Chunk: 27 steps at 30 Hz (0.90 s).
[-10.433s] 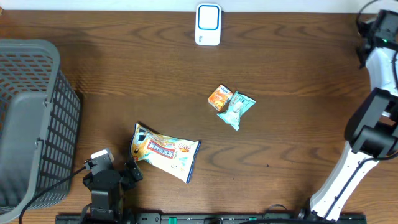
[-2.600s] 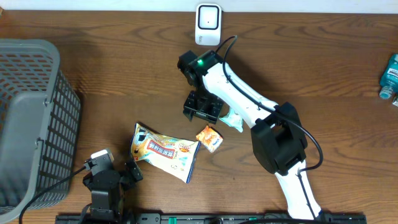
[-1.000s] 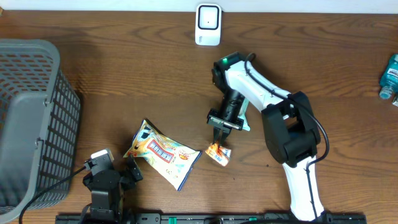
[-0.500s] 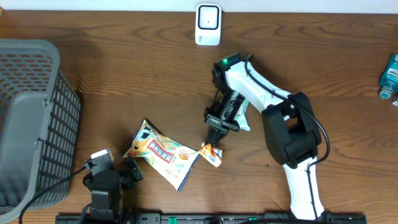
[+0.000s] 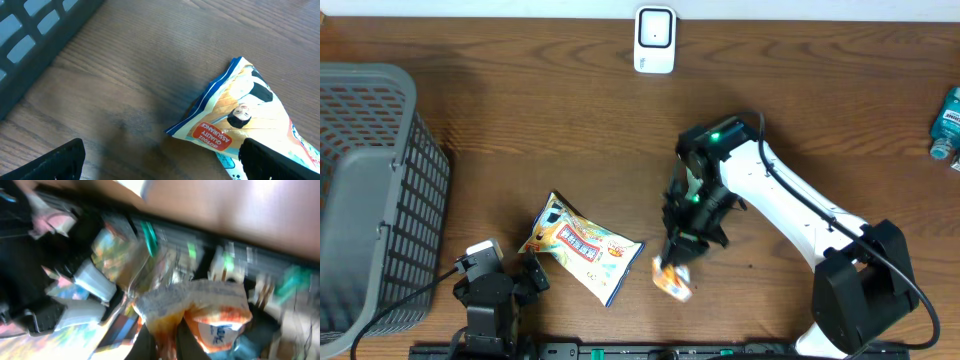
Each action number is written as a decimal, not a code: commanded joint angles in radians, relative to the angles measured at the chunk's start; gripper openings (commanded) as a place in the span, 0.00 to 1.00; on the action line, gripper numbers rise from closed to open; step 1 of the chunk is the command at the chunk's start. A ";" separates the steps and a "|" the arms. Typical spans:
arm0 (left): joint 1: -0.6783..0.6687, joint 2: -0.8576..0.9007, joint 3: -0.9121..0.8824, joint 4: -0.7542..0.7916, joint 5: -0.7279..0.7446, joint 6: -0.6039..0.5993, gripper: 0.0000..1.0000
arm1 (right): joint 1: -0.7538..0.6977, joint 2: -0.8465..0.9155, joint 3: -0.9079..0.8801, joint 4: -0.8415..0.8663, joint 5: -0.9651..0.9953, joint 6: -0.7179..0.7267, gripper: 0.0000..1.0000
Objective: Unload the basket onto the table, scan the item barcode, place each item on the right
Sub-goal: 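Lift the orange tissue pack up to the scanner window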
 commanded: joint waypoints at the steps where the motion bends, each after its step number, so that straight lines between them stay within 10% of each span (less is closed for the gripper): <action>1: 0.002 -0.002 0.000 -0.069 -0.006 0.022 0.98 | -0.033 -0.018 0.002 0.211 0.002 0.027 0.01; 12: 0.002 -0.002 0.000 -0.069 -0.006 0.022 0.98 | -0.114 -0.019 0.027 1.012 0.030 0.071 0.01; 27: 0.002 -0.002 0.000 -0.069 -0.006 0.022 0.98 | -0.130 0.143 0.034 1.705 0.595 -0.102 0.01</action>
